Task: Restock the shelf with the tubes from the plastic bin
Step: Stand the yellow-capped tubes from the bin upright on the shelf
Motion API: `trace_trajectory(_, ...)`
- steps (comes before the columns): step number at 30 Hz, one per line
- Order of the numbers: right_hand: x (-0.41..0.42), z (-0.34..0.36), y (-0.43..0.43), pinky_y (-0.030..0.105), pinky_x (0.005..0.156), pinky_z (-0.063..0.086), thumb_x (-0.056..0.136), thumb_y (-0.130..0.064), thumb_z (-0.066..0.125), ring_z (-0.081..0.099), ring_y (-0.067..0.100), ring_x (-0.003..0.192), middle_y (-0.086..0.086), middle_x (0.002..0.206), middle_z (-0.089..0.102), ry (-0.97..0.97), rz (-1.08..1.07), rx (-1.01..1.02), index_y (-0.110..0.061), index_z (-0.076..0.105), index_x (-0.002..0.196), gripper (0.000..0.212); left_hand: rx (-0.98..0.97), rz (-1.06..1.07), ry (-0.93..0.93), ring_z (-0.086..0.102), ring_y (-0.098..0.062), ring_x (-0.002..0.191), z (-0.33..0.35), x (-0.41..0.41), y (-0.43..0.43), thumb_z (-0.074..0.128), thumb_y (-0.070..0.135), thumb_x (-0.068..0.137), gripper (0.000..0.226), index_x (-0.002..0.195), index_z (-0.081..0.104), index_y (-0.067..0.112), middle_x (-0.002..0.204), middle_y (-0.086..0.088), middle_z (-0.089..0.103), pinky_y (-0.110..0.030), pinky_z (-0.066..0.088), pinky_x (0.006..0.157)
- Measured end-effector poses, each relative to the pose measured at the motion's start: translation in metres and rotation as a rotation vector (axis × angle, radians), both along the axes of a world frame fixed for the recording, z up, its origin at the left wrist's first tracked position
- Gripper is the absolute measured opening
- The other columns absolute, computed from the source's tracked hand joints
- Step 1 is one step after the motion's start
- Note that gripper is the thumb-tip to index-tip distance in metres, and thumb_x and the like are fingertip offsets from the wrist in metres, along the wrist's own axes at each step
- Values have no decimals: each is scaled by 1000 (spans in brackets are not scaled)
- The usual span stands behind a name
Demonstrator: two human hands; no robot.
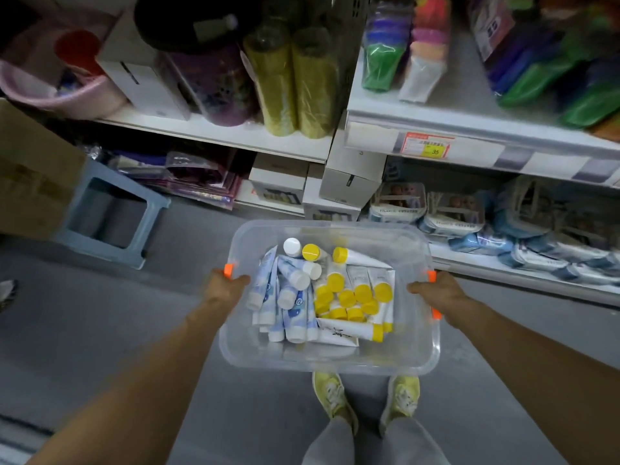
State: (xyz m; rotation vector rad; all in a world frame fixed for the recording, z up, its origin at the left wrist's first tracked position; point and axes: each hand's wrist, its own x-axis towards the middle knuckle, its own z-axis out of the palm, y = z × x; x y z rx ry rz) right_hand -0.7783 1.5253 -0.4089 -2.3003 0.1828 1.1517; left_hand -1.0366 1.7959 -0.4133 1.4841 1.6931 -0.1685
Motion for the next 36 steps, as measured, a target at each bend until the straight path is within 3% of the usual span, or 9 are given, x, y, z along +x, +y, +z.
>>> trace_trajectory(2,-1,-1,0,35,74,50,79,-15,72,64,33,93,17,99,66,-27,29,-21,0,63,111,36,269,-173,113,45,-39,116,10,6,-11,69,22,83,57,131,47,1,126,-24,49,-44,37,101)
trace_trajectory(4,-2,4,2,35,76,50,78,-20,71,63,33,94,17,101,65,-41,61,-45,-1,64,110,38,539,-352,42,42,-36,118,26,15,-26,68,15,82,56,131,46,1,127,-20,45,-41,36,101)
trace_trajectory(7,-11,16,4,43,97,45,76,-22,69,49,39,117,22,126,51,-374,316,-140,1,52,125,57,479,-515,-178,44,-27,120,36,40,-51,66,12,83,48,129,51,10,129,-11,46,-35,39,97)
trace_trajectory(10,-25,28,12,43,97,42,83,-10,62,42,33,122,15,131,46,-699,707,52,-6,48,132,51,361,-672,-193,45,-25,121,31,68,-69,63,18,86,47,130,48,14,132,-6,42,-35,45,88)
trace_trajectory(14,-35,9,33,35,87,46,89,-16,55,49,28,118,9,133,41,-434,901,36,-11,45,133,45,406,-939,9,37,-28,126,10,102,-70,57,29,89,53,136,39,13,140,-9,34,-39,48,88)
trace_trajectory(19,-27,-41,44,40,99,40,92,-30,55,45,40,124,20,139,35,-124,642,-213,-1,28,141,63,429,-1211,440,35,-29,128,-10,139,-61,47,35,94,48,134,40,8,135,-11,42,-39,41,94)
trace_trajectory(24,-19,-76,55,41,99,41,95,-28,51,43,42,128,23,144,31,-33,562,-239,2,21,144,65,500,-1449,649,53,-26,119,-20,166,-64,48,14,96,30,124,56,11,127,-8,59,-34,45,86)
trace_trajectory(31,-15,-79,61,45,94,51,91,-25,56,51,40,119,25,137,40,37,451,-254,0,26,137,61,500,-1572,666,60,-22,114,-12,168,-62,51,16,96,23,116,62,15,121,-2,64,-30,44,86)
trace_trajectory(36,-9,-37,49,37,67,50,91,-24,55,60,38,104,22,122,54,-57,560,-226,1,35,123,45,426,-1312,548,57,-25,114,12,154,-61,50,38,96,34,119,59,15,121,-5,62,-33,45,87)
